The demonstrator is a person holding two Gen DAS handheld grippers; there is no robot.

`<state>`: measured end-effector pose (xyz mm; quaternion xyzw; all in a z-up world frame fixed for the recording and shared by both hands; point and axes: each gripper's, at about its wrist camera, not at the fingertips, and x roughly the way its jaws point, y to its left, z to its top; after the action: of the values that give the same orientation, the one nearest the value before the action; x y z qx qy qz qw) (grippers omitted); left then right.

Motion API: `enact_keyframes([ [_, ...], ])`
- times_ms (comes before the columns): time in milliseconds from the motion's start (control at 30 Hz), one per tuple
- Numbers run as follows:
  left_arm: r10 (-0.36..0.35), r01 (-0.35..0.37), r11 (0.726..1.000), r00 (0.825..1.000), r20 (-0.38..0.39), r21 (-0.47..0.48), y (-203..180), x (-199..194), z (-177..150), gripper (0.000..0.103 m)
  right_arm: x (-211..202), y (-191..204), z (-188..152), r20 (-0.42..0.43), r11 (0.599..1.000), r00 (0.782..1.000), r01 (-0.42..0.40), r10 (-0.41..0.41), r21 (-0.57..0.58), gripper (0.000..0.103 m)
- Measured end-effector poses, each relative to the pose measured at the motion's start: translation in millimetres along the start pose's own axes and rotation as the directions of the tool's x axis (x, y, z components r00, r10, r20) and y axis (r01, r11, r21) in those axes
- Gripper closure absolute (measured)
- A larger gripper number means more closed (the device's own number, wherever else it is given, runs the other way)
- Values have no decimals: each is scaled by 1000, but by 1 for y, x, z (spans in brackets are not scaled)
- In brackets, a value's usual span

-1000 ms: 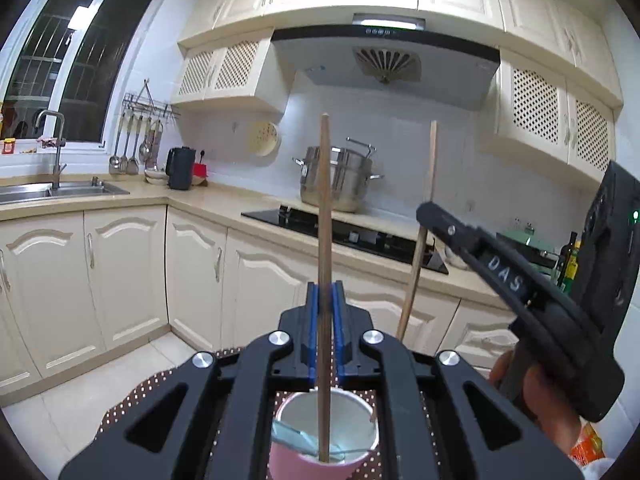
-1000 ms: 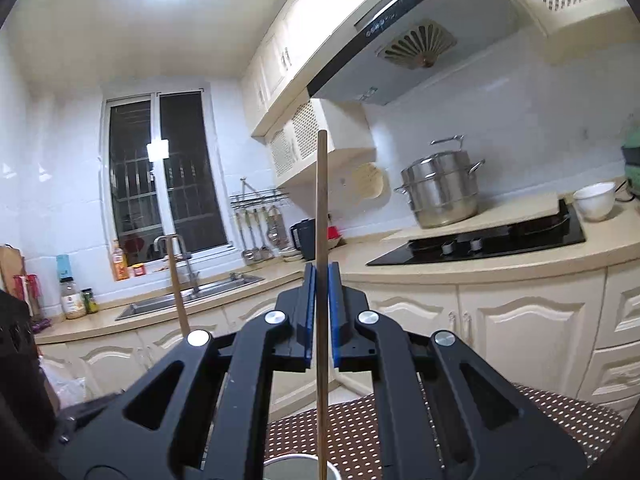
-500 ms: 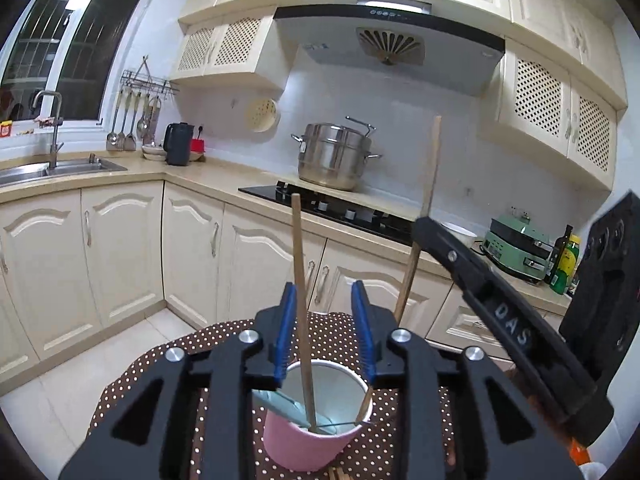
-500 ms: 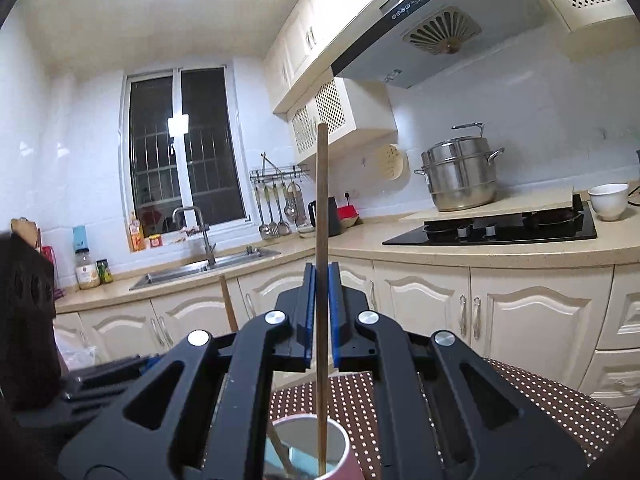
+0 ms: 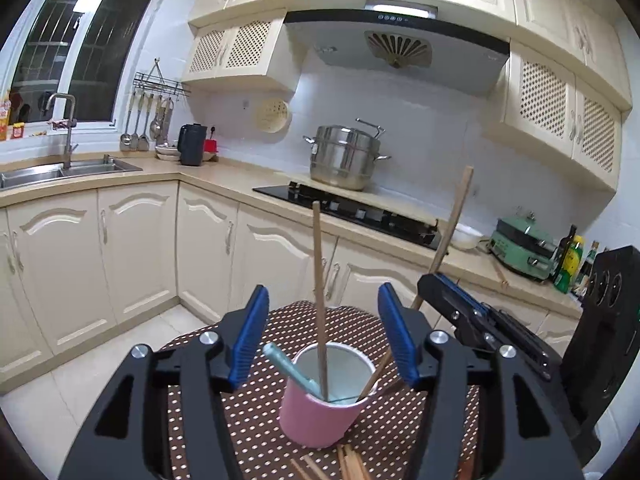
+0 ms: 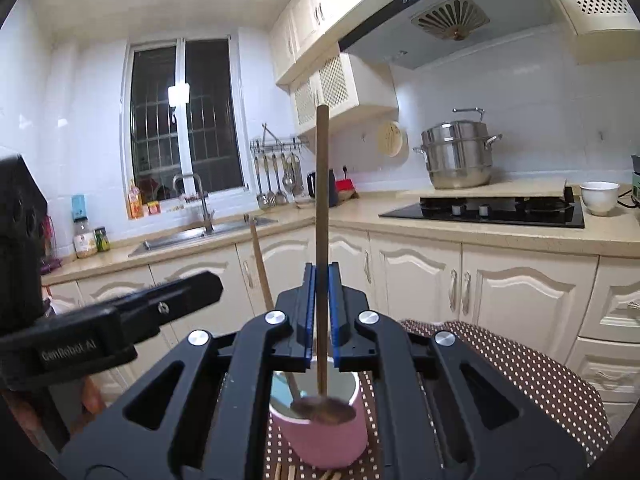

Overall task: Organize utensils
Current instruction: 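Open both tools and return to the chopstick pile, grasping another chopstick with the left tool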

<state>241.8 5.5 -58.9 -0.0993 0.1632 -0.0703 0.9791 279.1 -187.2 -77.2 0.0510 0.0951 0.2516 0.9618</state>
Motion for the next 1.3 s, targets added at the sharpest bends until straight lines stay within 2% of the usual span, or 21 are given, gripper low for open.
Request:
enact_keyframes([
  [200,28,-28,1000,999,-37,6,5,-9,-5,45,-6,8,-5,-40,999,998,42,-42,2,95],
  [233,29,-29,1000,999,-42,3,6,-11,-6,45,-8,9,-5,-42,999,998,49,-49,0,93],
  [267,29,-29,1000,998,-47,-1,8,-13,-7,44,-11,10,-6,-43,998,998,55,-55,0,89],
  [333,28,-29,1000,998,-58,-6,9,-18,-8,44,-17,12,-5,-35,998,998,60,-59,10,65],
  [367,31,-31,999,998,-61,-6,10,-20,-8,44,-22,14,-5,-20,998,998,62,-62,10,59],
  [500,26,-27,1000,996,-85,-6,11,-32,-10,44,-37,18,1,-1,997,997,79,-79,5,57],
  [633,-2,-1,1000,990,-143,-20,11,-38,-17,43,-54,15,4,13,995,995,102,-102,17,51],
  [733,-10,4,1000,980,-197,-27,9,-36,-27,41,-69,7,3,15,991,991,130,-131,37,49],
  [800,-9,4,1000,967,-254,-20,6,-31,-36,41,-76,1,0,0,987,989,148,-148,55,49],
  [867,-11,8,1000,951,-310,-11,2,-26,-45,41,-82,-4,-3,-13,983,986,169,-169,64,49],
  [967,5,8,1000,901,-433,28,-7,-11,-64,41,-90,-14,-13,-60,978,980,194,-189,83,49],
  [1000,13,7,999,886,-463,41,-9,-7,-69,41,-91,-18,-18,-100,975,976,203,-194,91,47],
  [1067,20,14,998,848,-530,60,-12,4,-81,41,-90,-27,-27,-176,971,967,209,-186,116,45],
  [1167,22,17,998,774,-633,56,-13,20,-103,42,-87,-35,-41,-267,967,946,222,-182,127,45],
  [1233,27,7,999,752,-659,50,-10,25,-112,42,-84,-40,-52,-326,964,930,225,-170,139,45],
  [1300,39,-1,998,730,-683,57,-9,32,-118,53,-85,-45,-62,-354,961,922,226,-157,160,45],
])
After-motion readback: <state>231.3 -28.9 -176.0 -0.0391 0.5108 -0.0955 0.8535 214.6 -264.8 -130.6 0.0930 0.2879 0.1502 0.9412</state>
